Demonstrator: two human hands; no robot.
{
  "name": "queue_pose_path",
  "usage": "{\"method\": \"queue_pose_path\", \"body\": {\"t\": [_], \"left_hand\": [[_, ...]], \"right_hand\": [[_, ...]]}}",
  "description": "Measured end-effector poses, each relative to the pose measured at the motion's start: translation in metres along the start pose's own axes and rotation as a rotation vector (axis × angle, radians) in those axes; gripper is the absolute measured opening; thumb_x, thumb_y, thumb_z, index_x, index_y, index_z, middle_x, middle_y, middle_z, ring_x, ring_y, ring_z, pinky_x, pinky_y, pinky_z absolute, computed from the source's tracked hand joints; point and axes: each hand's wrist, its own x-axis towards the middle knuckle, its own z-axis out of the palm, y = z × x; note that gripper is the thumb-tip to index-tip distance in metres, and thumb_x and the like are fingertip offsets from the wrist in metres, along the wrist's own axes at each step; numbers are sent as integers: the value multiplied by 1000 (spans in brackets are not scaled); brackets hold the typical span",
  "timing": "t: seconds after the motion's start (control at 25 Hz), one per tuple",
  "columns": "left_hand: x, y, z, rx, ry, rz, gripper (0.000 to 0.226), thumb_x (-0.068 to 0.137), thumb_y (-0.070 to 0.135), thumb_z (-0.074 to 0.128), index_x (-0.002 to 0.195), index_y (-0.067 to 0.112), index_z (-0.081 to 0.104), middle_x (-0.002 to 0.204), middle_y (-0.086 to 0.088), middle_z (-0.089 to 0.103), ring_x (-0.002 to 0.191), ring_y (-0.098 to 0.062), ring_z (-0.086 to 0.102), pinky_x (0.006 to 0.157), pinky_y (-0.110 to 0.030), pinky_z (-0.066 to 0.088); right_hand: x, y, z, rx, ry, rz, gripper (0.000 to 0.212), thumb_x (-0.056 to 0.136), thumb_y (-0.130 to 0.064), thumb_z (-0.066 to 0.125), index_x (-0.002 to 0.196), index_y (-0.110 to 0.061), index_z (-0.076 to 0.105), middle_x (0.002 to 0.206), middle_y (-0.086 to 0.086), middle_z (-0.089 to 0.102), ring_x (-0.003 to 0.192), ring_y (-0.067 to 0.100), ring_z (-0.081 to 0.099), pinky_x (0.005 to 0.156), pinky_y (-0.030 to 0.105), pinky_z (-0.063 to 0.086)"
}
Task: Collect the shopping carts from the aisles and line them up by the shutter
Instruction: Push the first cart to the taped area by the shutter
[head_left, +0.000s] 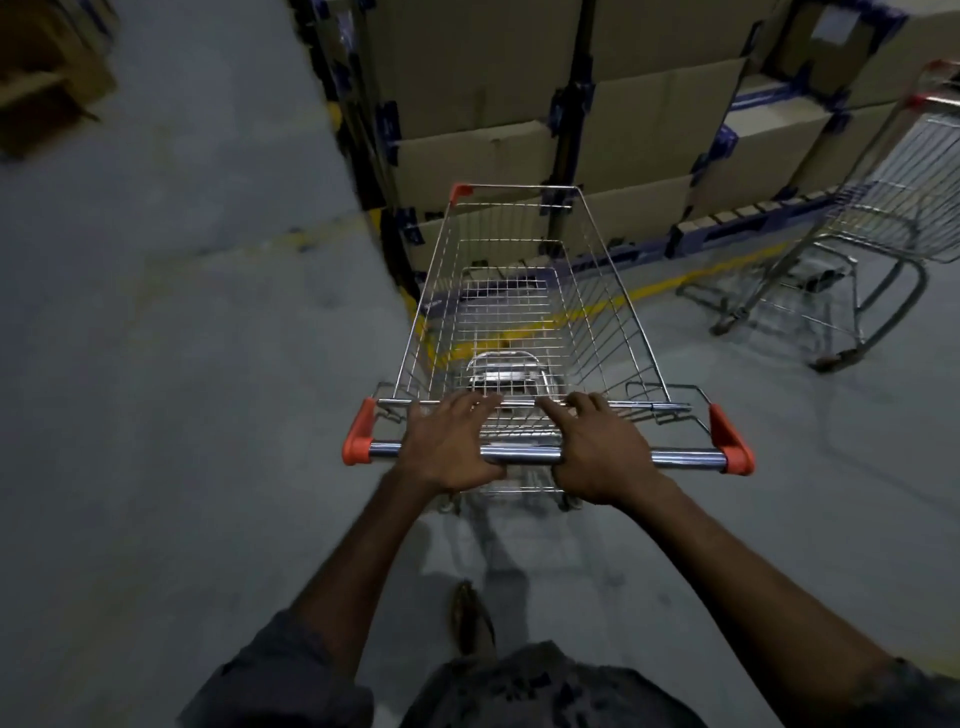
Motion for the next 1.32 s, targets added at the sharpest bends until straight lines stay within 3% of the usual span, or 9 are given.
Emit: {"method": "queue_pose_path", "body": {"t": [0.28, 0.48, 0.56, 0.68, 0.8, 0.92, 1.08, 1.2, 1.32], "left_hand": [[-91, 19, 23, -85, 11, -99, 102, 74, 65, 72, 159, 39, 21, 164, 9, 27, 152, -20, 22, 115, -58, 27], [-150, 28, 49, -136, 182, -120, 95, 73, 63, 74, 155, 35, 34, 157, 11, 39, 147, -16, 31, 109, -43, 41], [-174, 28, 65, -87, 400, -76, 85, 71, 58, 76, 146, 26, 51, 145, 6, 55, 137, -15, 46, 96, -38, 52], [-206, 27, 80, -60, 624, -31, 58, 76, 41, 69, 130, 18, 62, 138, -2, 58, 127, -20, 55, 79, -33, 55], [-240, 18, 86, 18, 542, -36, 30, 79, 34, 60, 106, 23, 61, 119, 2, 55, 102, -20, 59, 62, -33, 49], [-268, -1, 90, 44, 432, -9, 21, 85, 46, 55, 96, 28, 57, 99, 5, 55, 82, -22, 64, 59, -34, 44], [-307, -24, 91, -5, 362, 35, 57, 90, 80, 36, 111, 33, 59, 103, 8, 68, 91, -20, 68, 71, -33, 51], [-336, -28, 88, -26, 364, 6, 70, 89, 85, 11, 109, 34, 55, 101, 7, 69, 92, -22, 68, 72, -35, 50], [-364, -35, 96, 11, 450, -59, 61, 95, 79, 21, 108, 33, 59, 96, 7, 70, 87, -21, 69, 66, -33, 45]], "right_hand": [[-68, -25, 22, -1, 19, -85, 93, 69, -42, 59, 155, -33, 25, 146, 7, 46, 137, 30, 37, 92, 44, 52], [-110, -41, 33, -56, 84, -155, 91, 68, -46, 64, 152, -28, 37, 146, 5, 51, 137, 29, 43, 89, 43, 54], [-127, -48, 42, -86, 202, -220, 79, 66, -41, 66, 141, -21, 52, 135, 5, 60, 122, 30, 57, 79, 40, 56], [-152, -62, 60, -174, 401, -294, 45, 69, -32, 69, 112, -18, 65, 94, 4, 67, 75, 29, 66, 56, 32, 47], [-171, -85, 74, -194, 542, -324, 13, 85, -32, 63, 83, -19, 61, 65, 3, 61, 50, 29, 58, 47, 30, 39], [-182, -109, 81, -189, 556, -342, 22, 85, -35, 52, 75, -18, 60, 58, 4, 60, 45, 29, 57, 44, 29, 40], [-200, -137, 83, -117, 438, -401, 33, 68, -41, 78, 74, -19, 55, 57, 2, 60, 44, 29, 57, 43, 30, 47], [-209, -148, 81, -28, 461, -555, 43, 90, -66, 55, 99, -24, 60, 75, -4, 69, 58, 21, 64, 50, 31, 50], [-215, -166, 77, -78, 380, -684, 57, 101, -68, 30, 127, -25, 56, 96, -2, 70, 79, 19, 66, 59, 30, 50]]}}
